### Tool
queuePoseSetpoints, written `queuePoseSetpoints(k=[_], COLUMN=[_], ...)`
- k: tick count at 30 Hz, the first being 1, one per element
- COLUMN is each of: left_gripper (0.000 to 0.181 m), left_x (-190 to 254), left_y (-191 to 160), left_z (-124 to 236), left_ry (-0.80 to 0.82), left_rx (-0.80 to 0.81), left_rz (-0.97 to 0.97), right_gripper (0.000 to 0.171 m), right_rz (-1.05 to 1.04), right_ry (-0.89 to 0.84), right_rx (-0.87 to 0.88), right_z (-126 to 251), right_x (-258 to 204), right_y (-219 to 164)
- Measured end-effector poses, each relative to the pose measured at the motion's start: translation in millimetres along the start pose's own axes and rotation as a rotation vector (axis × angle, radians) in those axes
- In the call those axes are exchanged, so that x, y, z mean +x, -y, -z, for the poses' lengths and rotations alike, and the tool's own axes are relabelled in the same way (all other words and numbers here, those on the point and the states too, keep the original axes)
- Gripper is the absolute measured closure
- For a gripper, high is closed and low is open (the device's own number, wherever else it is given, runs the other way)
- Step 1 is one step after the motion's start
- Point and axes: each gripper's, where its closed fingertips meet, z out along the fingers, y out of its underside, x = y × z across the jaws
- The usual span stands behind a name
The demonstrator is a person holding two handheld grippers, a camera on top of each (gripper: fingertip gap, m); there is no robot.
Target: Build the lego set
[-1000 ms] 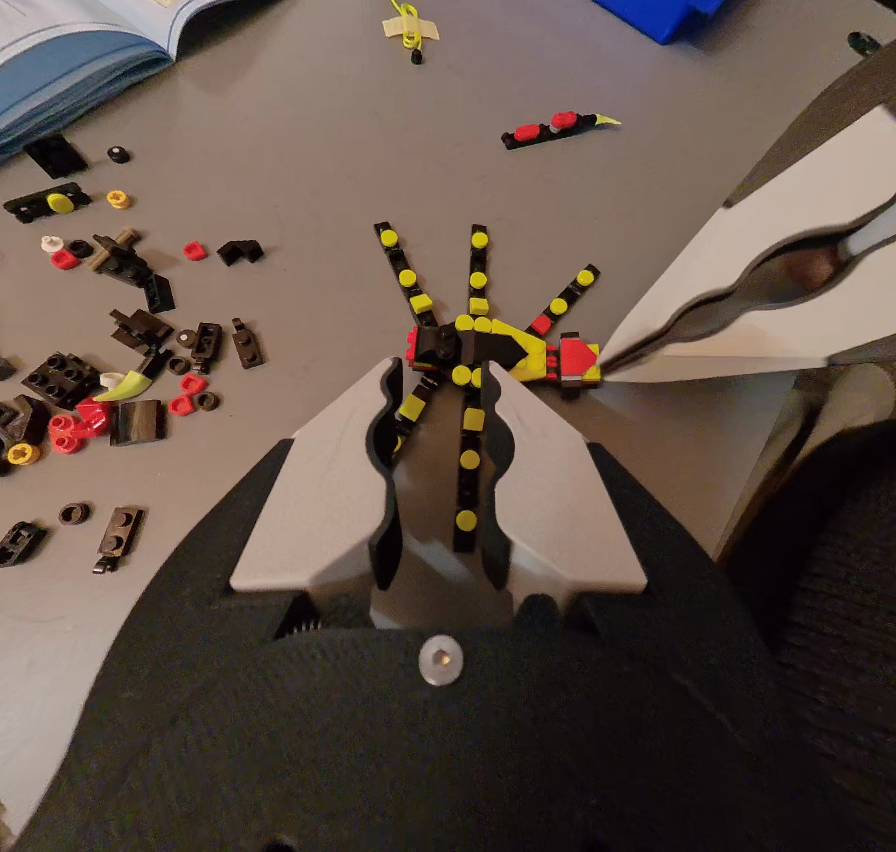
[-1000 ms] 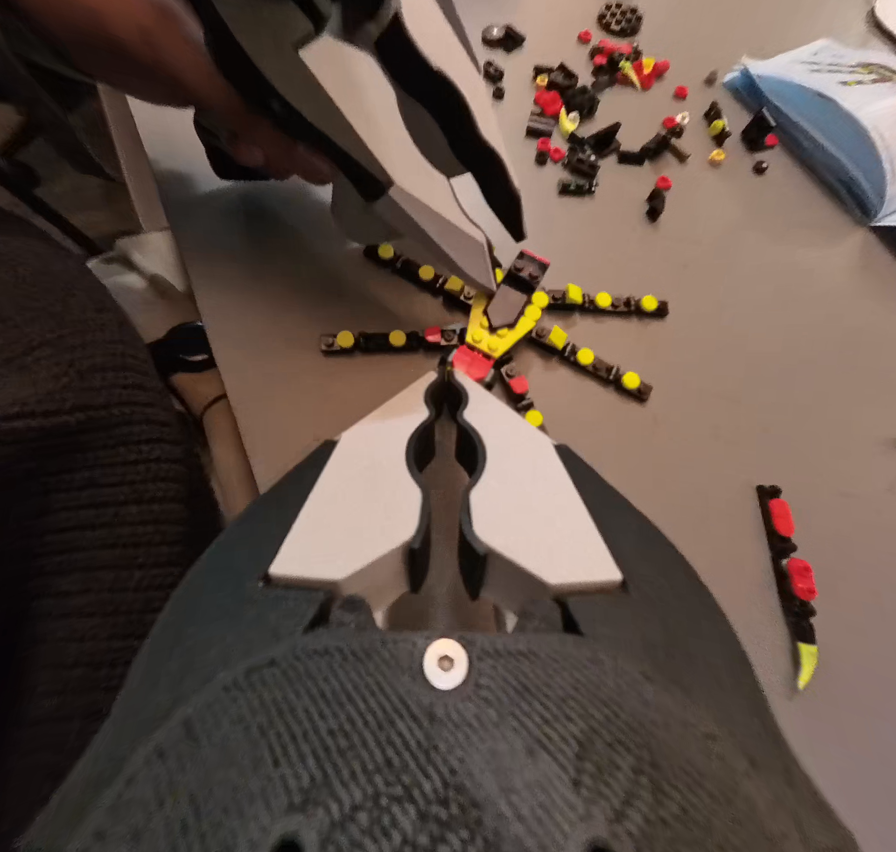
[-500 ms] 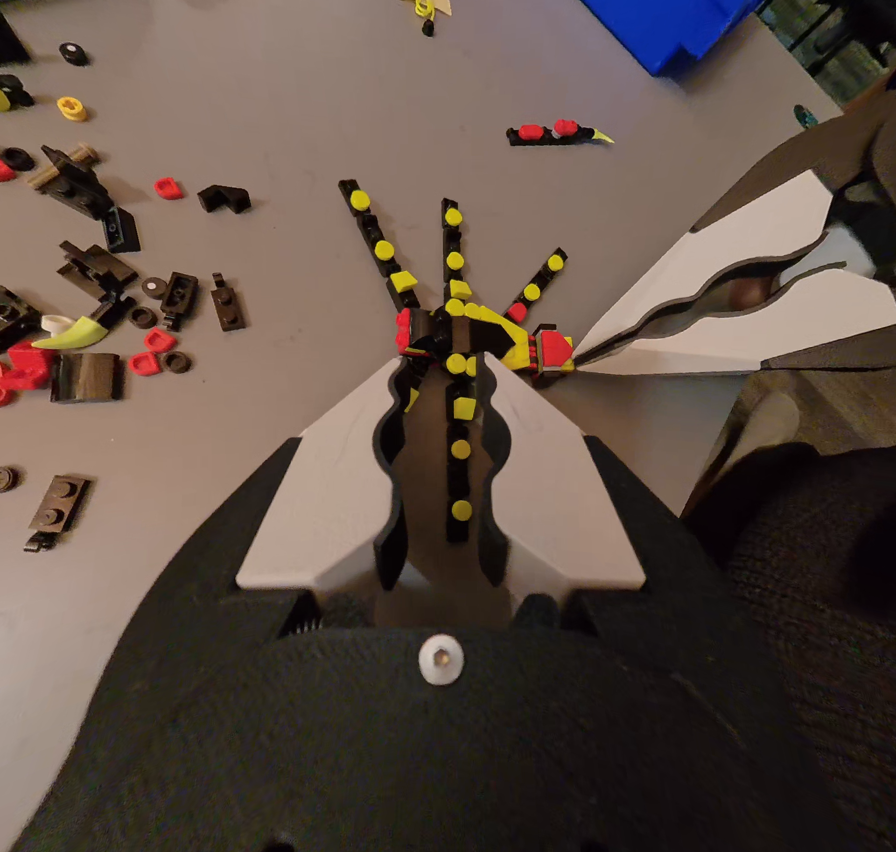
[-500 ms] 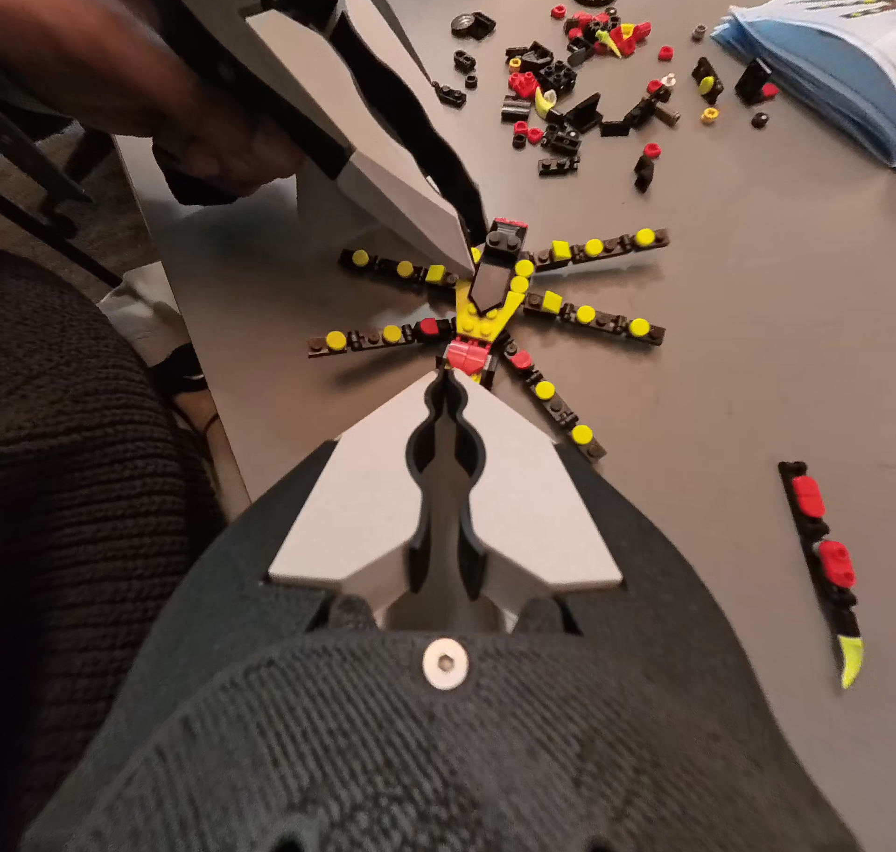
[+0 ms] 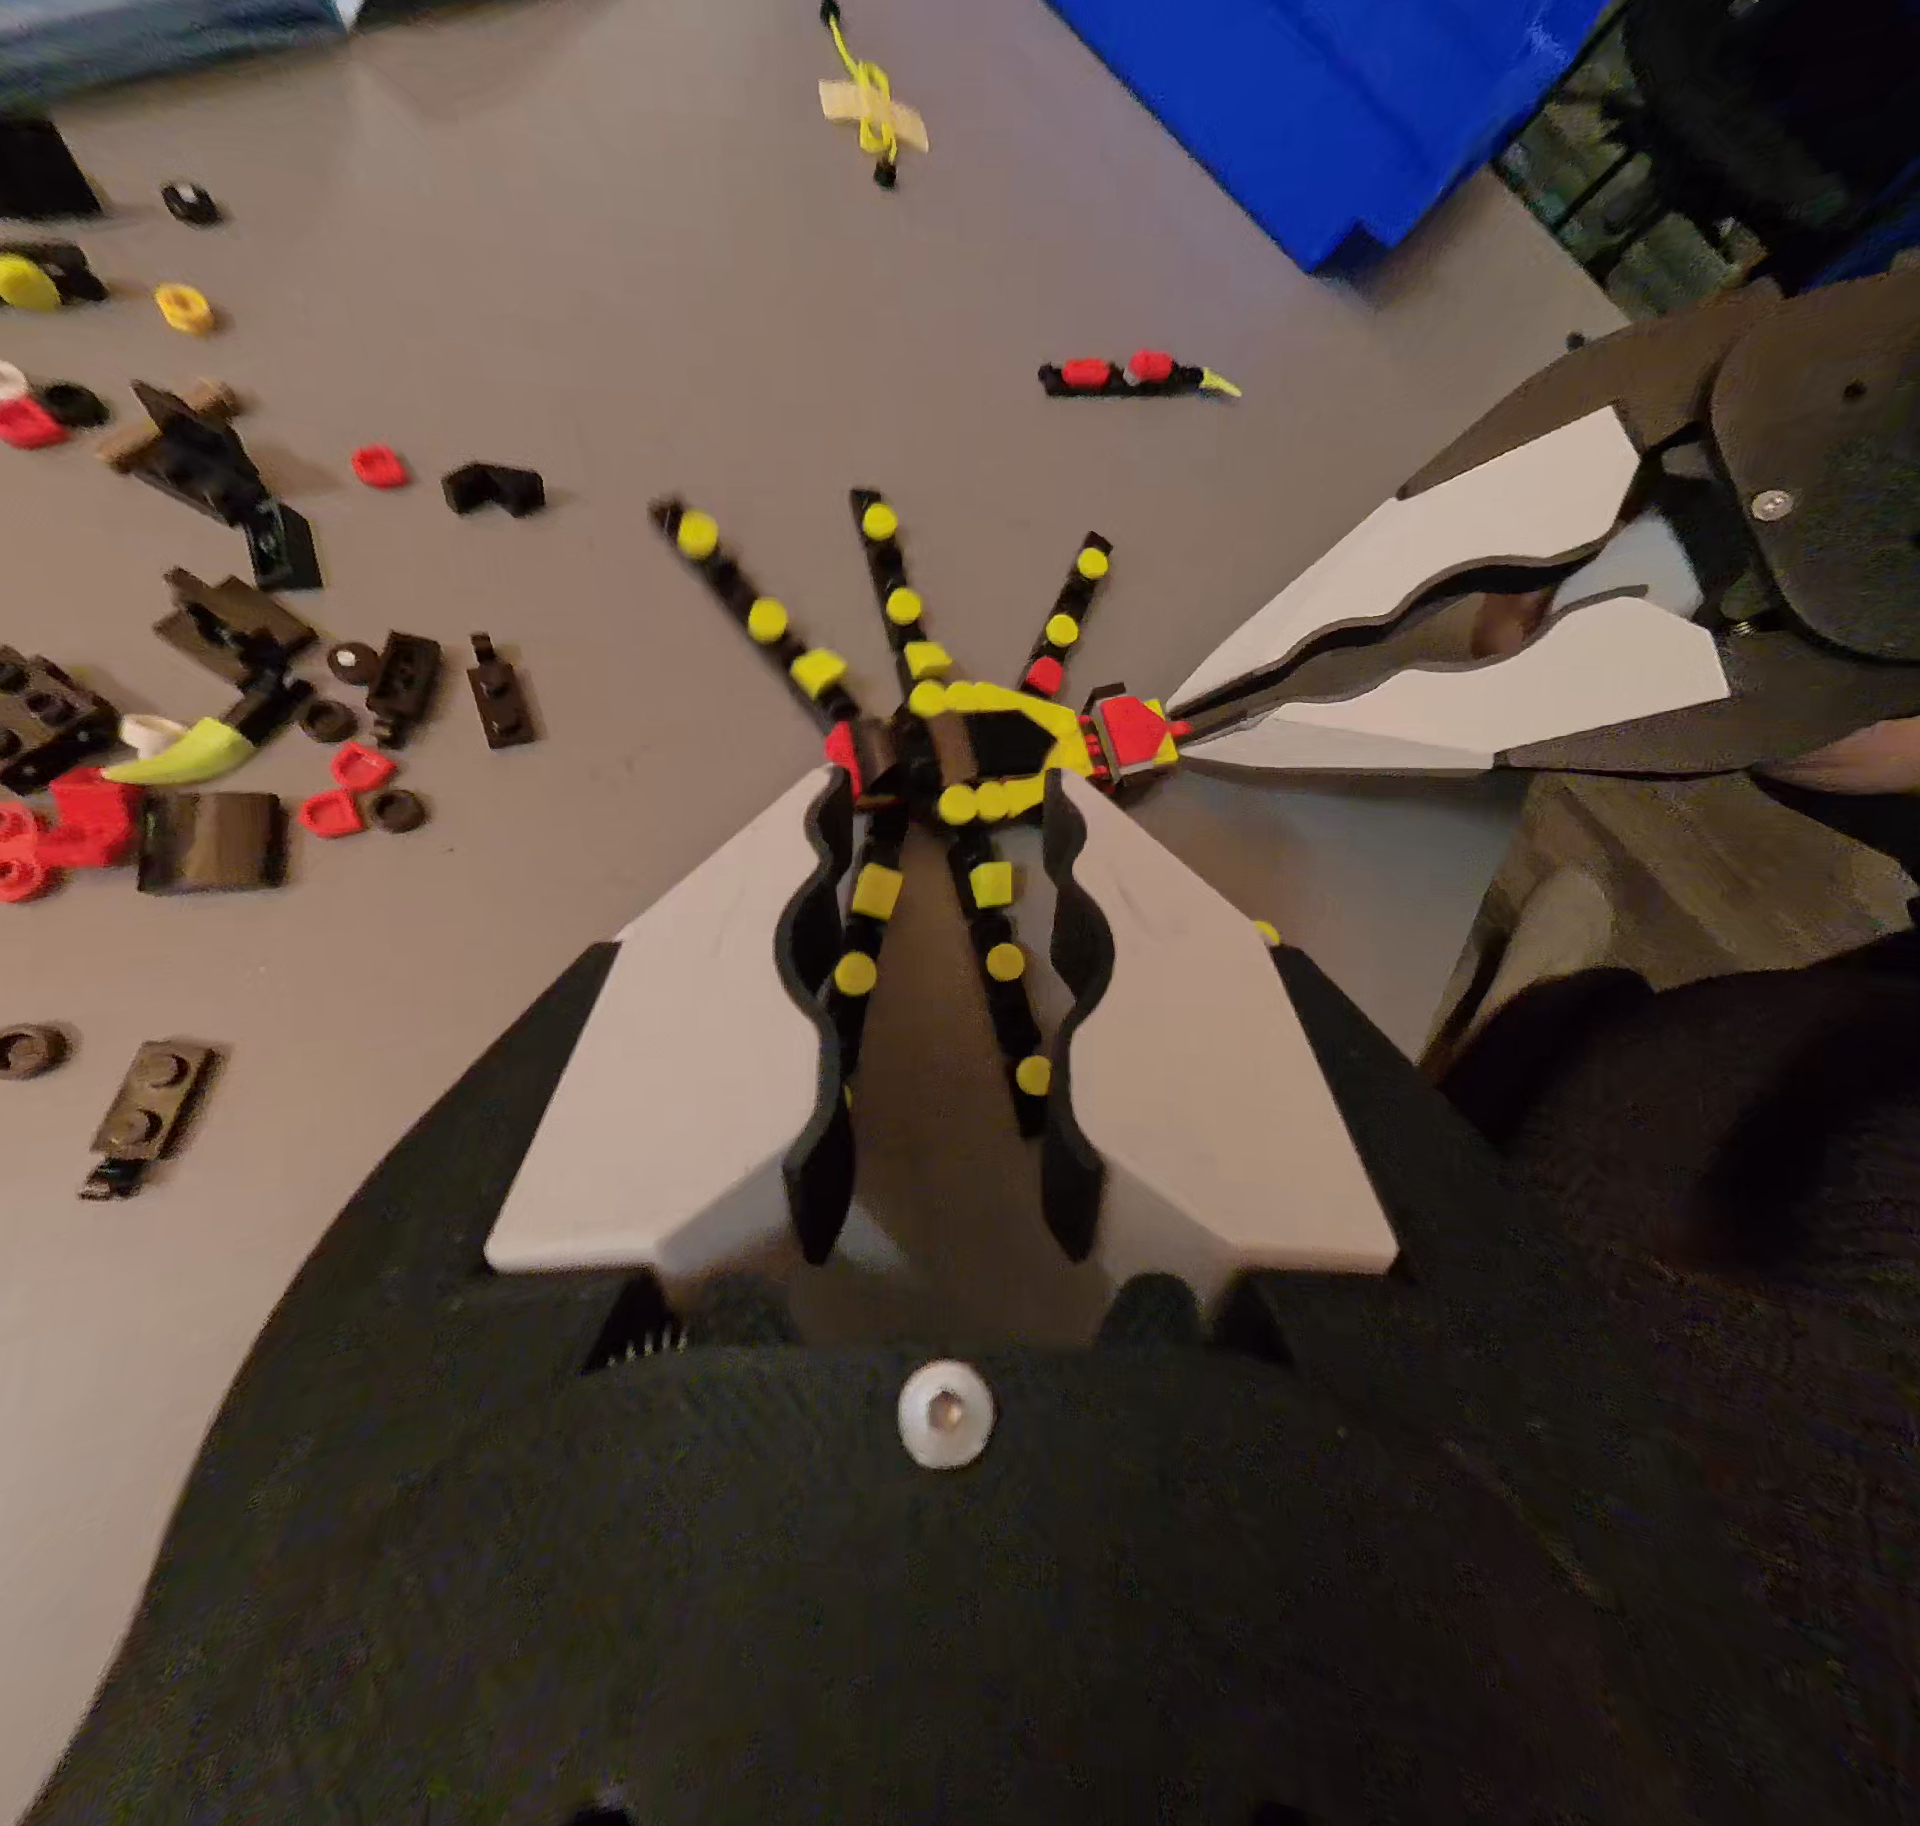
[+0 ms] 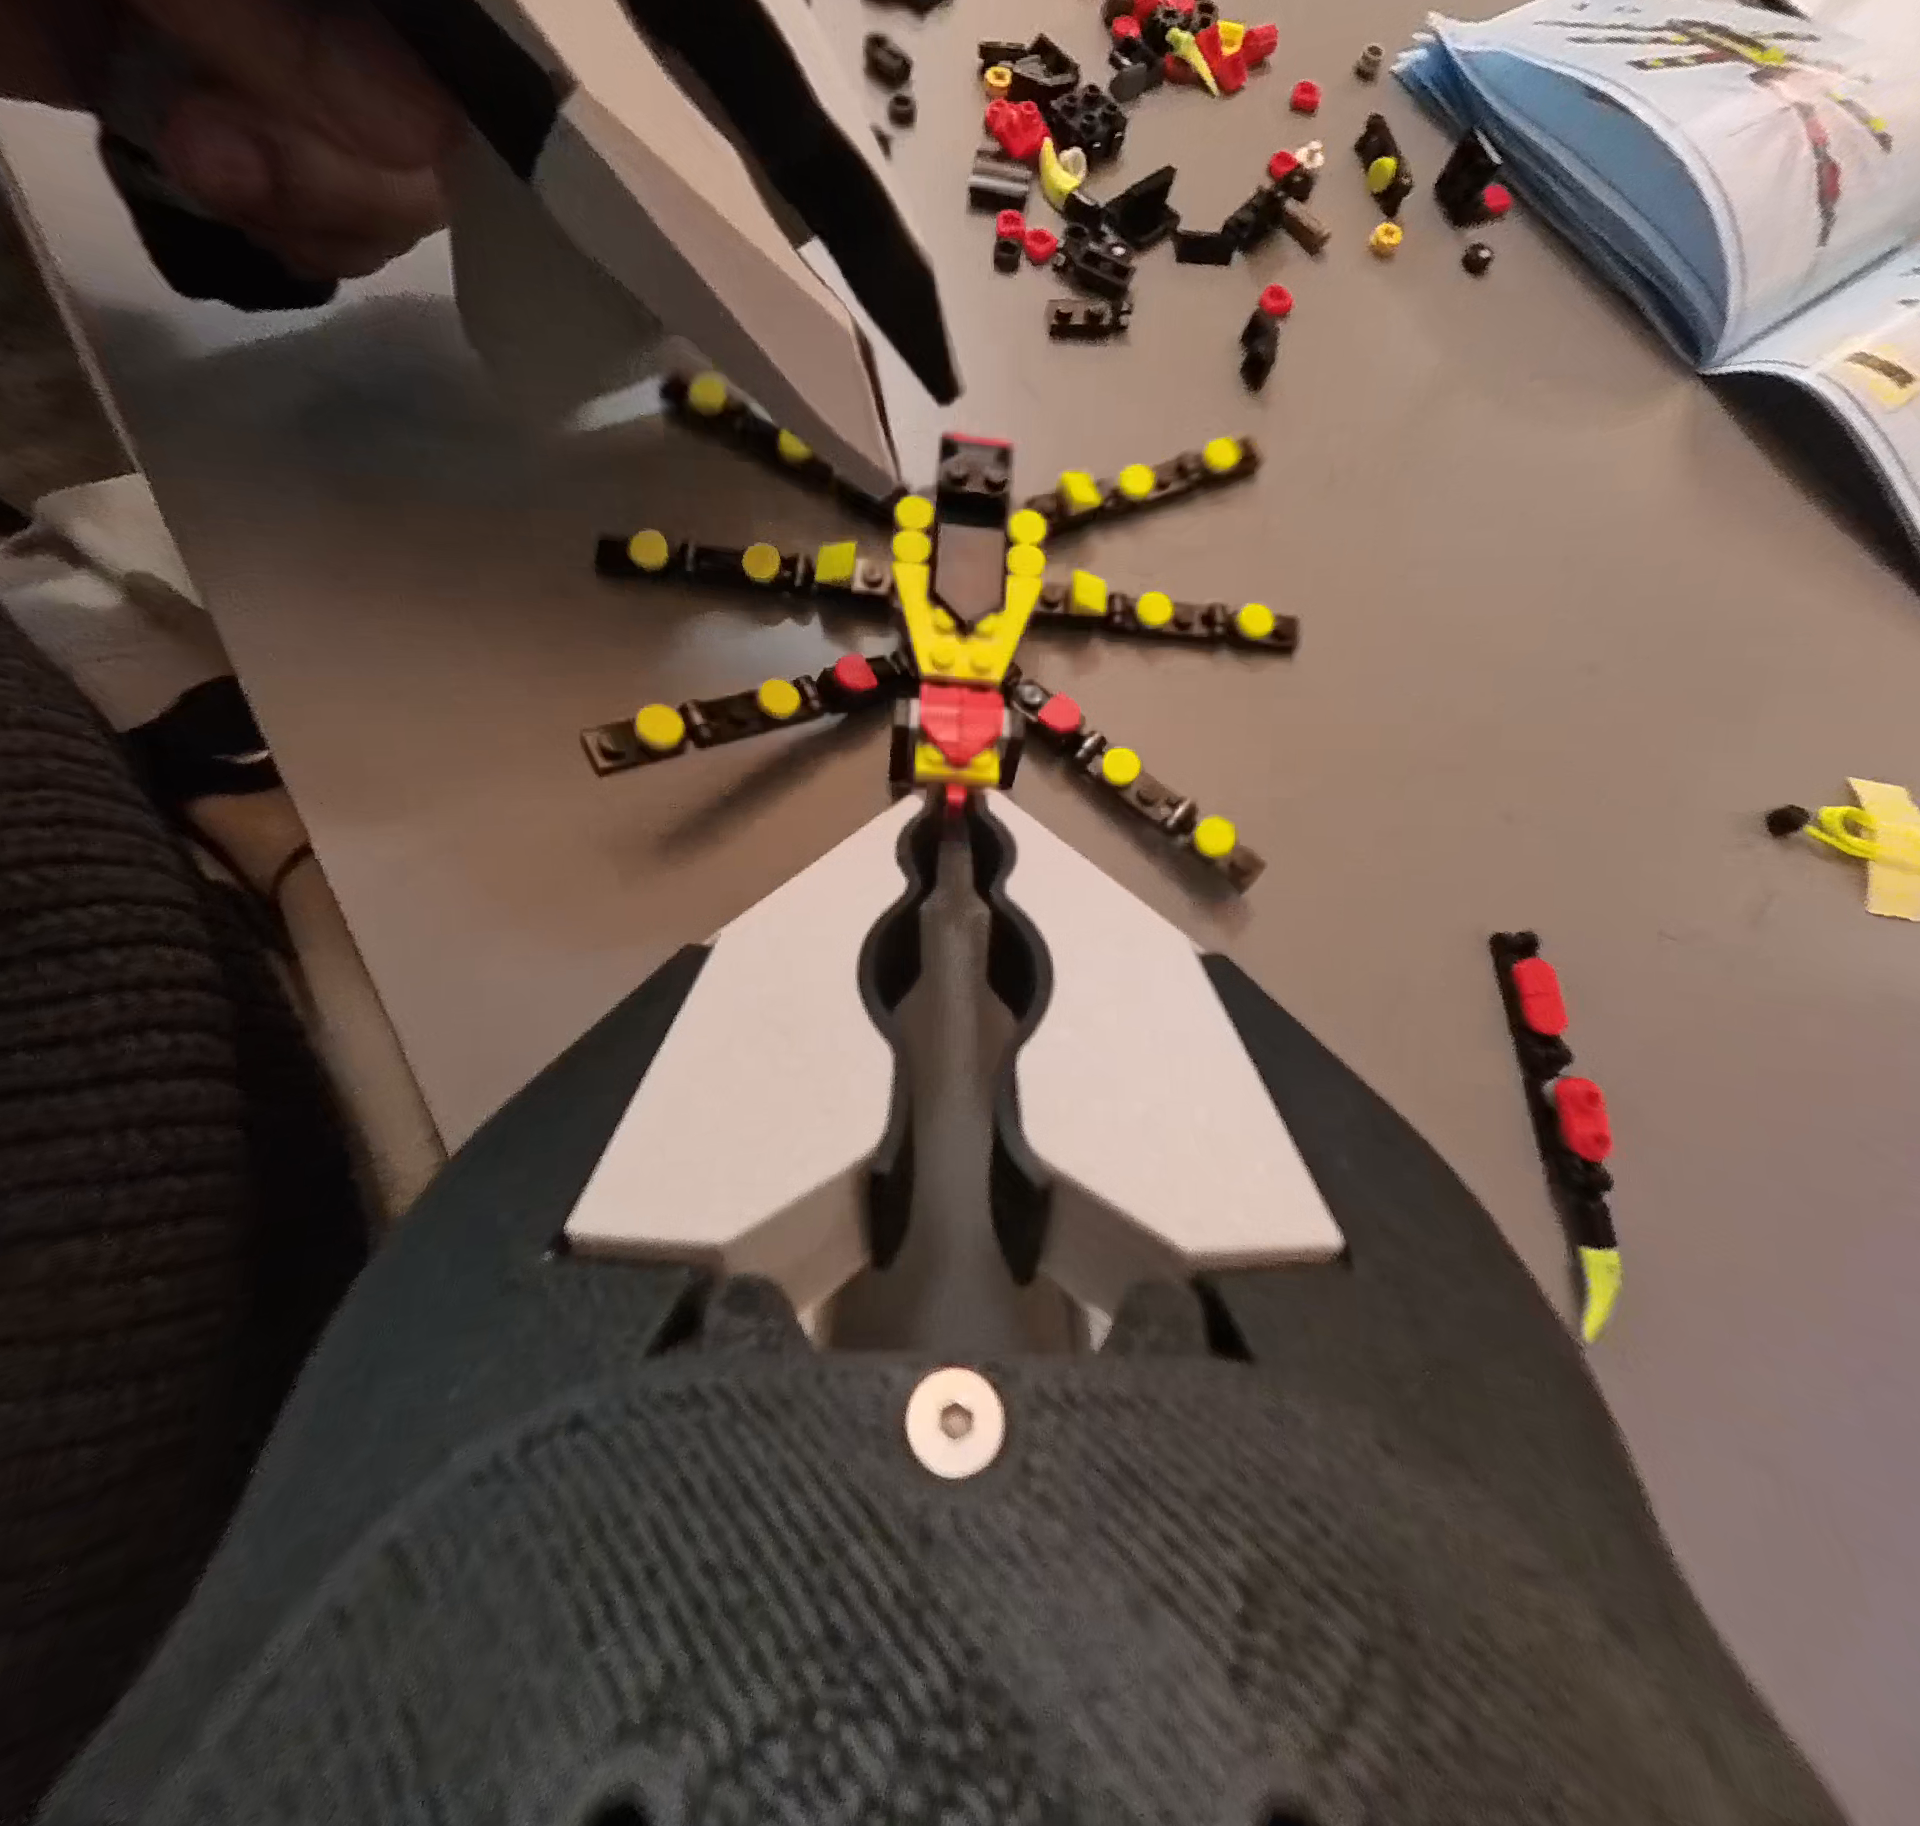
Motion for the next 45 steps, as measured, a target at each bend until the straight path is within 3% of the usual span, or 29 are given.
queuePoseSetpoints(k=[1, 7, 12, 16, 20, 26, 45], left_gripper=[0.144, 0.143, 0.144, 0.143, 0.144, 0.172, 0.172], left_x=[-1, -2, 0, -4, 4, -10, -12], left_y=[2, 0, 20, 3, -4, 1, 0], left_z=[1, -4, -1, -12, -17, -14, -15], left_ry=[0.007, 0.06, 0.172, 0.198, 0.1, 0.105, 0.126], left_rx=[0.011, 0.001, 0.099, -0.034, -0.074, -0.061, -0.074], left_rz=[-0.008, -0.107, -0.347, -0.462, -0.423, -0.332, -0.263], right_gripper=[0.167, 0.16, 0.159, 0.158, 0.157, 0.16, 0.165], right_rz=[-0.01, -0.019, -0.027, -0.063, -0.041, -0.053, -0.191], right_ry=[-0.001, 0.034, -0.015, 0.002, -0.014, -0.003, 0.066], right_rx=[0.013, 0.118, 0.108, 0.101, 0.084, 0.081, 0.093], right_z=[1, 7, 6, 3, -3, -7, -6], right_x=[1, -9, 2, 3, 3, 2, 3], right_y=[2, 23, 21, 19, 17, 15, 12])
